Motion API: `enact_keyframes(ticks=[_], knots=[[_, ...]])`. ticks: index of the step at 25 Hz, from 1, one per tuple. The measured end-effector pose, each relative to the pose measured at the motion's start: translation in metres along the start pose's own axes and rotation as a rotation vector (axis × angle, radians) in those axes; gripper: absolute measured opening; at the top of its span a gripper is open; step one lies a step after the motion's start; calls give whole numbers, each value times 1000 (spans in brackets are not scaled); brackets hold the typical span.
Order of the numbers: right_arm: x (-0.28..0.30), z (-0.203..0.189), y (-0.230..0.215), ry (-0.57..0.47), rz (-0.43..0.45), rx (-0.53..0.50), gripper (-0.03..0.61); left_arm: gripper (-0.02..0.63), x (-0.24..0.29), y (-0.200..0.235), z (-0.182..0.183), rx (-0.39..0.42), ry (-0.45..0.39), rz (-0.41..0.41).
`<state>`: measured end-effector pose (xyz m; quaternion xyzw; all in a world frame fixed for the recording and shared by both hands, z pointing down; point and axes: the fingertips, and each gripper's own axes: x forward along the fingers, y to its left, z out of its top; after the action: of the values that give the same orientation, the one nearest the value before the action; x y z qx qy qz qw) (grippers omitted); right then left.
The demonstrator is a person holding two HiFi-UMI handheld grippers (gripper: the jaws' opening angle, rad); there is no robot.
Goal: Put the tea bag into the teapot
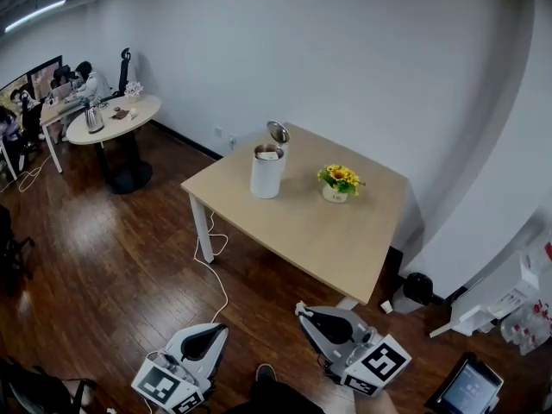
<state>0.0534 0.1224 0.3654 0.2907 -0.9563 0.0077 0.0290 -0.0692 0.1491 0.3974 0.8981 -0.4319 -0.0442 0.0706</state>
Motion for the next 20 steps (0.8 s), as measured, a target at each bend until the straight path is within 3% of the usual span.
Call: enact_keyframes(ticks=[3, 7, 15, 20], knots=[[13, 7, -31, -12, 13, 13, 21, 5, 31, 12, 13, 45, -7, -3], [28, 8, -72, -1, 16, 10, 21, 5, 66, 22, 24, 41, -19, -42], [49, 14, -141, -31, 24, 26, 23, 5, 136, 59, 19, 60, 51, -11], [67, 11, -176, -43, 22, 47, 21, 5, 164, 79, 28, 80, 48, 15]])
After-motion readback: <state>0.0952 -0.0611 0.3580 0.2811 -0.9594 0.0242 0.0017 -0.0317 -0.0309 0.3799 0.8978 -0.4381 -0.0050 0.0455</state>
